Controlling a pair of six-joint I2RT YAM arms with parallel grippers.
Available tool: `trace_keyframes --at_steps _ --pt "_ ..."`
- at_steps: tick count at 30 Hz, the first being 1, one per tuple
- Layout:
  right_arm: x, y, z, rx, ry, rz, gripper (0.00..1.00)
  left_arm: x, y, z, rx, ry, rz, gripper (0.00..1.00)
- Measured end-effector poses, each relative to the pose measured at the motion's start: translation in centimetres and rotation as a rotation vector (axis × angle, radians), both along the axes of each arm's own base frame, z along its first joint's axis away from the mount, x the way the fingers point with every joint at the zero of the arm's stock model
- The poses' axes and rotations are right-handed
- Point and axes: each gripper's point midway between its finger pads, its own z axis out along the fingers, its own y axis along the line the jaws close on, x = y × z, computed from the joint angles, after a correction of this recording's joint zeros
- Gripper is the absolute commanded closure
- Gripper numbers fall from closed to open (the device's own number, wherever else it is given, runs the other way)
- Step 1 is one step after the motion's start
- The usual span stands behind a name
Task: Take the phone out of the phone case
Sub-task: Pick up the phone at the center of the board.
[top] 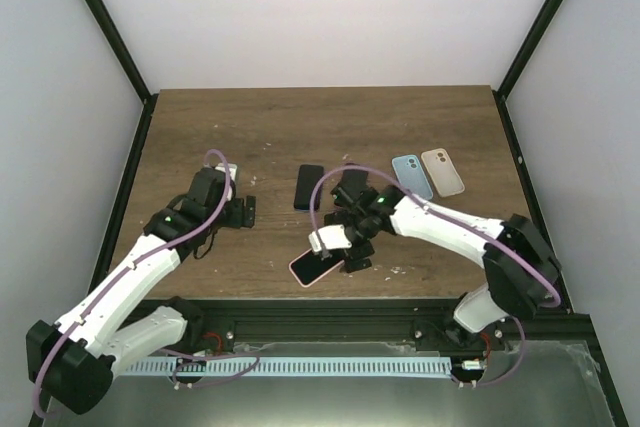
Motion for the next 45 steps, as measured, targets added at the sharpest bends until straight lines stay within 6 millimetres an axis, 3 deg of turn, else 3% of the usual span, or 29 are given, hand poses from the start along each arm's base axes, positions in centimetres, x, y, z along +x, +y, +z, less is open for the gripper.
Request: trace_keyframes --at_steps 6,11,18,26,33,39,41,45 --pt "-1.2 1.4 -3.8 -0.144 -0.042 0.109 0.0 0.1 0.2 0.1 0.007 -0.008 0.012 0.01" --pt "0.3 3.0 -5.7 -0.217 -0.041 0.102 0.0 0.2 0.3 0.1 0.009 -0.008 0.014 0.01" --pt "0.7 2.1 -7.5 -0.289 -0.032 0.093 0.01 0.2 0.2 0.1 0.009 -0.009 0.013 0.01" --pt "0.7 1.2 -8.1 -0.339 -0.027 0.073 0.11 0.2 0.2 0.1 0.009 -0.009 0.013 0.01" --pt "1.2 1.3 -8.0 -0.35 -0.021 -0.021 0.44 0.2 0.3 0.1 0.008 -0.009 0.014 0.01" --pt "1.0 1.0 -7.6 -0.324 0.012 -0.104 0.49 0.2 0.3 0.0 -0.009 -0.002 0.032 0.0" --pt "0.5 0.4 -7.1 -0.3 0.055 -0.149 0.5 0.2 -0.1 0.1 -0.049 0.013 0.045 0.08" --pt "1.9 -0.7 -3.6 -0.146 0.134 -0.321 0.5 0.4 -2.3 0.7 -0.206 0.013 0.029 0.2"
